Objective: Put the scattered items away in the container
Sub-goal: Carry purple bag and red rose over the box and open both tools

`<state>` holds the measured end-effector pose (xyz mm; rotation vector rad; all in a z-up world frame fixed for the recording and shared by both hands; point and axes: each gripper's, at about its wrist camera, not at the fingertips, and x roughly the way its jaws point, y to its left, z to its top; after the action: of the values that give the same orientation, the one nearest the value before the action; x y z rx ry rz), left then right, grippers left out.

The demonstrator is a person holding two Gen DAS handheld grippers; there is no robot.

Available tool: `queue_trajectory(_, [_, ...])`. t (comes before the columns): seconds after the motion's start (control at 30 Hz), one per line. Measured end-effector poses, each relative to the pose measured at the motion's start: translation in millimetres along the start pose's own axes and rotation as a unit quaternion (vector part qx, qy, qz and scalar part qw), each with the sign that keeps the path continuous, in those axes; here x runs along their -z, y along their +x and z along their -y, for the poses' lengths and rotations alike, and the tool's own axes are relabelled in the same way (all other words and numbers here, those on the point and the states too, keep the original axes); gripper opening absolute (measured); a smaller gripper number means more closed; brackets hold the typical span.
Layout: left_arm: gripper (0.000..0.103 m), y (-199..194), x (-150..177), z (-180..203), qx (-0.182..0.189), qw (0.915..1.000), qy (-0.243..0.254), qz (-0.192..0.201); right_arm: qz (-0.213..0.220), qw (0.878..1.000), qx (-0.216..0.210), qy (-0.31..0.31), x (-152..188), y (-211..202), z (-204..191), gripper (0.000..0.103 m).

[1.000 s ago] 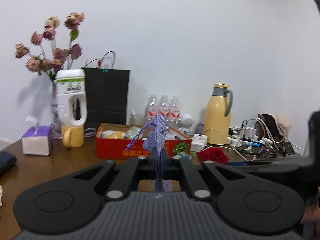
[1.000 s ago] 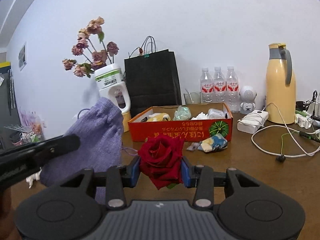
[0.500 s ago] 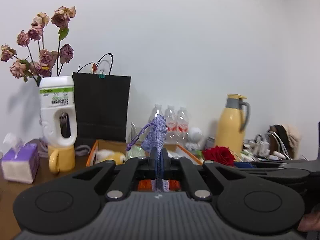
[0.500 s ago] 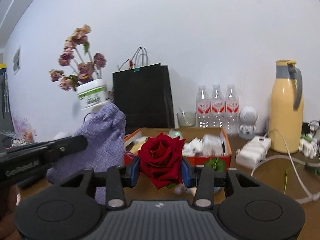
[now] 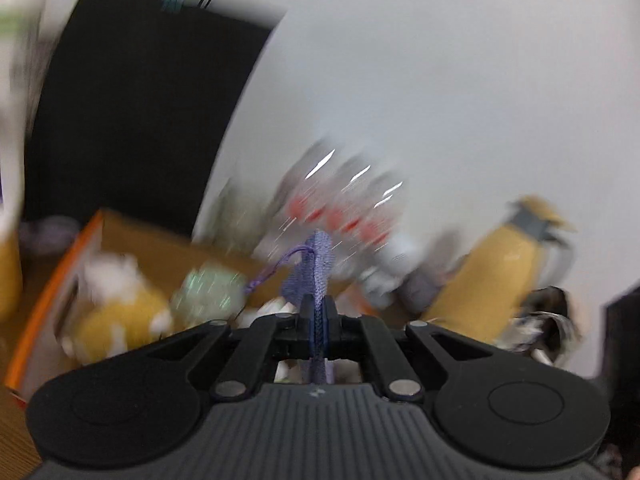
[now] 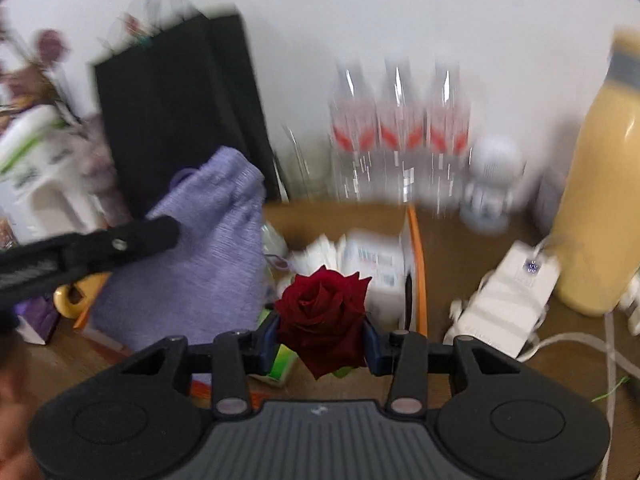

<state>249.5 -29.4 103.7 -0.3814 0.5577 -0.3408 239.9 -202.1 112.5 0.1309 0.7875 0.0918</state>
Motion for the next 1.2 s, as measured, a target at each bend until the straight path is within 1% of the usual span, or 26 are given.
queue_trajectory(0.03, [0.004,20.1,-1.2,-5.9,-0.015,0.9994,-0.007,-0.031,-0.025,1.0,-0.004,0.006,-6.8,11.9,5.6,0.041])
queue_trajectory(0.07, [0.004,33.5,-0.9,-9.9,-0.03,0.9982,-0.007,-0.052,-0.044,0.999,-0.001,0.009,-10.6,21.6,8.9,0.04])
queue_trajectory(0.1, [0.004,45.9,0.9,-12.0,-0.05,0.9959,0.004,-0.074,-0.068,0.998,0.004,0.005,-14.8,32.8,10.7,0.04])
queue_trajectory(0.17, [0.008,56.5,6.5,-12.7,-0.094,0.9904,0.023,-0.099,-0.1,0.995,0.019,0.002,-18.6,49.1,12.1,0.04])
queue_trajectory(0.2, [0.016,59.0,10.1,-11.7,-0.105,0.9872,0.042,-0.113,-0.118,0.993,0.025,-0.006,-19.6,56.5,11.1,0.04])
queue_trajectory(0.23, [0.034,62.4,13.5,-8.5,-0.113,0.9814,0.073,-0.137,-0.137,0.99,0.028,-0.013,-20.9,64.5,9.9,0.041])
queue_trajectory(0.27, [0.045,63.9,16.3,-6.3,-0.12,0.9765,0.095,-0.152,-0.15,0.988,0.032,-0.015,-19.3,67.8,11.0,0.041])
queue_trajectory(0.3, [0.059,65.0,17.5,-3.9,-0.127,0.9714,0.115,-0.164,-0.166,0.985,0.036,-0.018,-21.0,73.3,9.8,0.041])
queue_trajectory(0.37, [0.062,61.8,15.6,-1.5,-0.144,0.9626,0.151,-0.173,-0.193,0.98,0.041,-0.03,-24.7,79.4,4.0,0.046])
queue_trajectory(0.43, [0.078,54.4,5.1,-2.0,-0.156,0.958,0.166,-0.174,-0.215,0.974,0.052,-0.051,-28.6,83.2,-2.5,0.048])
queue_trajectory(0.5, [0.087,45.9,-10.0,-0.7,-0.172,0.9543,0.179,-0.167,-0.228,0.97,0.055,-0.058,-34.3,80.7,-6.2,0.055])
queue_trajectory(0.57, [0.098,39.7,-25.5,1.0,-0.189,0.9476,0.192,-0.172,-0.234,0.969,0.05,-0.058,-42.6,76.7,-7.2,0.066])
queue_trajectory(0.6, [0.103,38.4,-32.5,0.5,-0.198,0.9442,0.195,-0.177,-0.237,0.968,0.049,-0.058,-46.9,73.9,-7.4,0.068])
queue_trajectory(0.63, [0.103,35.4,-37.9,-1.5,-0.209,0.9412,0.196,-0.179,-0.241,0.968,0.045,-0.058,-50.7,71.3,-7.5,0.07])
queue_trajectory(0.7, [0.103,33.5,-45.4,-7.9,-0.238,0.9338,0.188,-0.191,-0.252,0.966,0.042,-0.05,-57.7,66.7,-6.9,0.071])
queue_trajectory(0.77, [0.103,32.2,-52.0,-16.8,-0.263,0.9258,0.162,-0.217,-0.252,0.966,0.046,-0.041,-65.1,60.5,-7.2,0.071])
queue_trajectory(0.87, [0.103,23.5,-60.8,-22.5,-0.275,0.9208,0.121,-0.249,-0.23,0.972,0.044,-0.025,-77.9,43.3,-11.6,0.072])
queue_trajectory(0.9, [0.103,17.8,-63.1,-23.0,-0.274,0.9232,0.112,-0.246,-0.222,0.974,0.039,-0.021,-81.4,36.6,-13.5,0.074])
queue_trajectory(0.93, [0.103,9.7,-65.0,-21.9,-0.269,0.9275,0.104,-0.238,-0.212,0.977,0.033,-0.02,-84.0,28.3,-17.3,0.078])
queue_trajectory(0.97, [0.103,5.5,-65.7,-20.2,-0.269,0.9289,0.1,-0.234,-0.205,0.978,0.029,-0.022,-85.0,22.8,-20.3,0.081])
queue_trajectory(1.13, [0.103,-10.3,-60.9,-12.2,-0.274,0.9285,0.095,-0.232,-0.186,0.982,0.026,-0.018,-79.4,6.3,-32.4,0.081])
queue_trajectory(1.2, [0.103,-17.1,-54.8,-5.0,-0.275,0.9302,0.1,-0.221,-0.172,0.985,0.024,-0.016,-73.6,0.4,-36.1,0.081])
